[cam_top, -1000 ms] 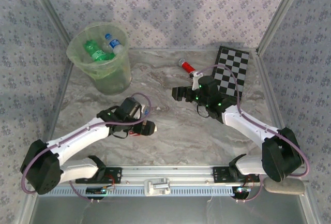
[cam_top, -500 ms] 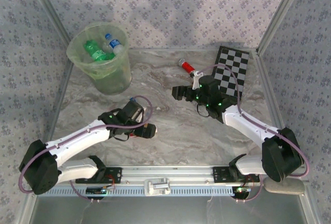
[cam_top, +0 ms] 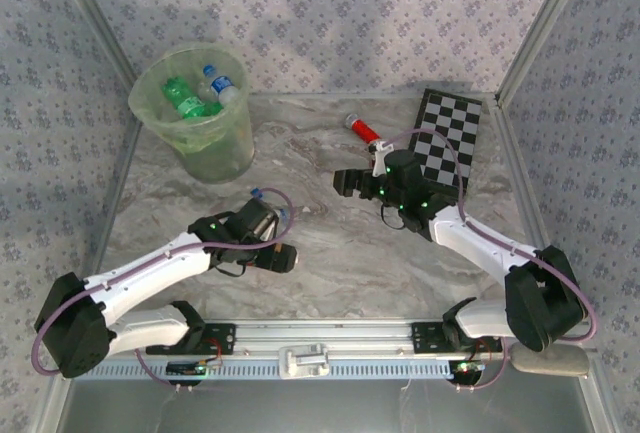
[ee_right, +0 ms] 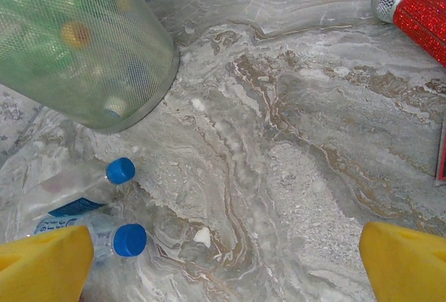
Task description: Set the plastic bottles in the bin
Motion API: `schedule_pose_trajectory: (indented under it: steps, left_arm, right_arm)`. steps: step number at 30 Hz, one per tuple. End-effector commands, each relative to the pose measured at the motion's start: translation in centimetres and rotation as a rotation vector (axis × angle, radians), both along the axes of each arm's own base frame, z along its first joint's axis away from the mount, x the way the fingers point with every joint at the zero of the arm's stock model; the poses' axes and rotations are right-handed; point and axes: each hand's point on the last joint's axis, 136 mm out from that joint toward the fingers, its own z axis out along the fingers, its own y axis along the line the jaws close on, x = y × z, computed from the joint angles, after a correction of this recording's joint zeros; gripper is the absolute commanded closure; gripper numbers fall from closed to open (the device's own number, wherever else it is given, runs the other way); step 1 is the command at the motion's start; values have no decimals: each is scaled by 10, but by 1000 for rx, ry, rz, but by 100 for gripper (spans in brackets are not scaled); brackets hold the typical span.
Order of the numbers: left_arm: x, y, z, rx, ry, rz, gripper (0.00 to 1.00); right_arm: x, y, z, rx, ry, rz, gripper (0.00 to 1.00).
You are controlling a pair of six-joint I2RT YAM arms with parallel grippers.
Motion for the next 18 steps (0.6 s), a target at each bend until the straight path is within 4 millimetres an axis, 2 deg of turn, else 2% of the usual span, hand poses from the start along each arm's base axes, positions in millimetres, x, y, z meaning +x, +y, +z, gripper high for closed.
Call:
schedule_pose_trajectory:
  steps: [1,5,10,13,18]
  left_arm:
    - [7,7,-3,80,-31,-29,0]
    - [6,4,-13,100,0,-47,0]
    - [1,-12,-11,7,44,-25,0]
    - [-1,-23,-2,-76,72,21,0]
    - [3,-46,30,-205,43,61,0]
  right_arm:
    - [-1,-2,3,21,-7,-4,0]
    - [-2,-5,2,20,-9,-16,0]
    - [-3,-6,-1,19,-7,-20,0]
    - [-2,-6,-3,22,-6,-22,0]
    - [-1,-5,-6,26,-2,-19,0]
